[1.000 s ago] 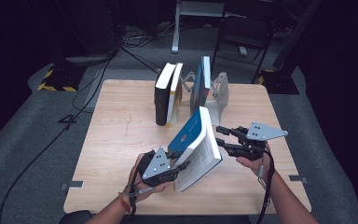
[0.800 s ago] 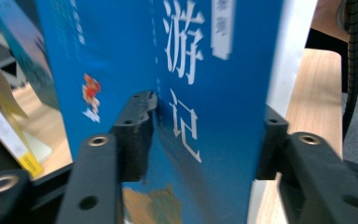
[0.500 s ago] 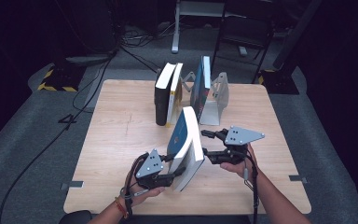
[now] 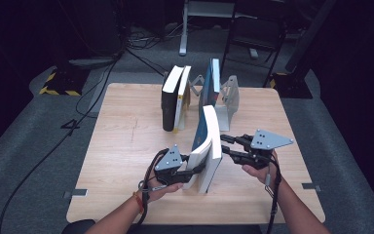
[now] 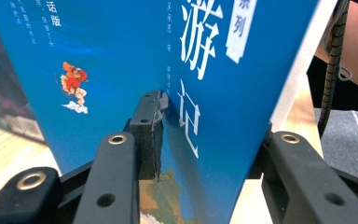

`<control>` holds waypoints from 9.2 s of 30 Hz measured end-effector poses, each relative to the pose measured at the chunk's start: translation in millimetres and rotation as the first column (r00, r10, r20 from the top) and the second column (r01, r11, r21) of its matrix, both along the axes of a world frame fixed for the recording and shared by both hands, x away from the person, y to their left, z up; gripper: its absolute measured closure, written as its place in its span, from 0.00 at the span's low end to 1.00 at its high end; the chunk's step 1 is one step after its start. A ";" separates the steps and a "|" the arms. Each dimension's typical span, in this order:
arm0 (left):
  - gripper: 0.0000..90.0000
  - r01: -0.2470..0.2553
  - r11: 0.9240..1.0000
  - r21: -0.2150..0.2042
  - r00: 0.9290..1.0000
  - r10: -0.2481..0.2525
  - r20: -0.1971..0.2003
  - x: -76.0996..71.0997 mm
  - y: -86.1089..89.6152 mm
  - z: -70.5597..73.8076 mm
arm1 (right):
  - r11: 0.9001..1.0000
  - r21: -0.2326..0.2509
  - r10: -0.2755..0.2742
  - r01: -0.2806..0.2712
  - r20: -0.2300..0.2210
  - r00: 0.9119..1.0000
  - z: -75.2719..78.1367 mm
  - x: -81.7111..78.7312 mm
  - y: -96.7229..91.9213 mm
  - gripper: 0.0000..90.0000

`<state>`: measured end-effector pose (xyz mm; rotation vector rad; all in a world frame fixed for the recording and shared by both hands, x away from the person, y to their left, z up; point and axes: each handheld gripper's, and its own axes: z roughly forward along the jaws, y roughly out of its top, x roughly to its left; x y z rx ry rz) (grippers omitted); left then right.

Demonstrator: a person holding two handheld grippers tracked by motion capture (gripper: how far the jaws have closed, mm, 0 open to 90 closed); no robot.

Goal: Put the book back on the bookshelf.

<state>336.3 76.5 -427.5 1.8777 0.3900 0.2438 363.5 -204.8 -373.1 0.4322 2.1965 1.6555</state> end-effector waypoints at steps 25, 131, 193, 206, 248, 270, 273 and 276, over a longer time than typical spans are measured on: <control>0.37 0.042 0.978 0.202 0.999 -0.044 0.007 -23.6 1.5 -3.2 | 0.989 -0.146 -0.039 0.031 -0.051 0.998 -23.5 -30.8 7.9 0.58; 0.46 -0.013 1.000 0.028 1.000 0.013 0.019 3.8 72.0 29.0 | 0.962 -0.136 0.216 -0.235 -0.138 0.966 -21.4 35.0 23.2 0.41; 0.23 -0.306 0.895 0.326 0.934 0.348 -0.077 0.3 135.3 -47.0 | 0.980 -0.170 0.073 -0.106 -0.191 0.979 39.7 -17.2 25.0 0.68; 0.25 -0.346 0.836 0.425 0.877 0.450 -0.171 15.1 140.8 -74.5 | 0.981 -0.189 -0.073 0.039 -0.177 0.982 56.4 -14.9 -11.2 0.68; 0.22 -0.352 0.840 0.413 0.878 0.450 -0.166 15.6 141.4 -76.4 | 0.882 -0.165 -0.466 0.442 -0.159 0.870 86.0 47.5 -56.8 0.68; 0.22 -0.347 0.841 0.416 0.881 0.444 -0.163 15.8 140.8 -76.3 | 0.798 -0.130 -0.602 0.588 -0.158 0.782 96.5 107.9 -12.8 0.68; 0.22 -0.347 0.840 0.417 0.881 0.444 -0.163 15.7 140.7 -76.2 | 0.792 -0.120 -0.610 0.598 -0.167 0.775 93.8 117.0 -10.2 0.68; 0.22 -0.347 0.840 0.416 0.881 0.445 -0.163 15.7 140.7 -76.3 | 0.782 -0.116 -0.623 0.612 -0.175 0.763 90.2 126.1 -8.0 0.68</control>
